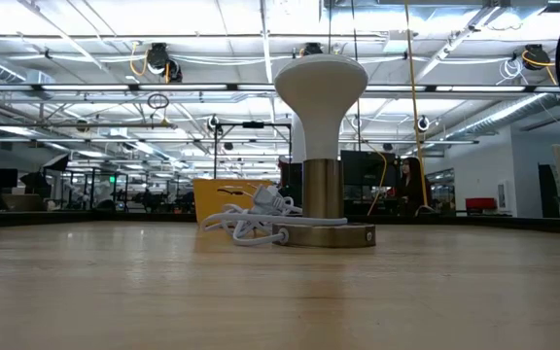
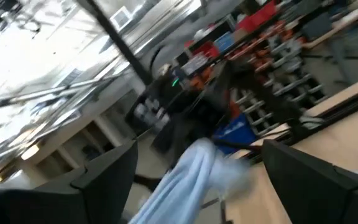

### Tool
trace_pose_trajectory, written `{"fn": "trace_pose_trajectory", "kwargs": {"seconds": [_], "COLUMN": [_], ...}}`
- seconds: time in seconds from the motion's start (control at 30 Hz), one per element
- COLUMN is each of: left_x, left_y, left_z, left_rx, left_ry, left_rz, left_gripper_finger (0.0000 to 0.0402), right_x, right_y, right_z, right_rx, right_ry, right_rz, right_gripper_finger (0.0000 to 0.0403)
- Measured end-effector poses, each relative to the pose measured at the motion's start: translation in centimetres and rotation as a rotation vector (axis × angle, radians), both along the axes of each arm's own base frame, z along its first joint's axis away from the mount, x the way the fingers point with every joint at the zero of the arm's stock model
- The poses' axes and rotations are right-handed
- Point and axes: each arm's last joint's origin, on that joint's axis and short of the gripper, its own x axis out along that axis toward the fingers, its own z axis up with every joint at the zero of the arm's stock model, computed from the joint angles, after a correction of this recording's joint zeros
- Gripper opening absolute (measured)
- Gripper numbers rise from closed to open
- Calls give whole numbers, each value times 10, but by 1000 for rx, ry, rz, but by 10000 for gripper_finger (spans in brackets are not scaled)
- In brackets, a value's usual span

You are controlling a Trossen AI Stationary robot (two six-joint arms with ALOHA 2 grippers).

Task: Pick & Place USB Port
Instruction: Put the blue HDMI cable into the gray bin

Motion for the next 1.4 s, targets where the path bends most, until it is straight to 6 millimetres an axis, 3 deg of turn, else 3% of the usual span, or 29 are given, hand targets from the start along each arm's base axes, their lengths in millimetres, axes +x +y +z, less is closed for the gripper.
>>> {"fn": "trace_pose_trajectory", "kwargs": {"seconds": [0.27,0.47,0.7,1.07,1.4], "left_x": [15,41,62,78,77], "left_y": [-24,-21,-7,31,24], "left_z": [-44,-92,-132,-143,-160], "left_rx": [-129,-235,-309,-315,-369], "left_ry": [40,71,133,197,293], "left_rz": [-44,-51,-69,-50,-85], "left_gripper_finger": [10,10,10,10,10], "right_x": [-10,-12,-6,3,4], "right_y": [-17,-20,-5,20,23], "right_z": [4,7,5,-6,-8], "right_rx": [-77,-81,-97,-84,-77], "right_ry": [38,26,5,22,20], "right_rz": [-173,-168,-107,-42,-18], "right_gripper_finger": [342,342,343,343,343]}}
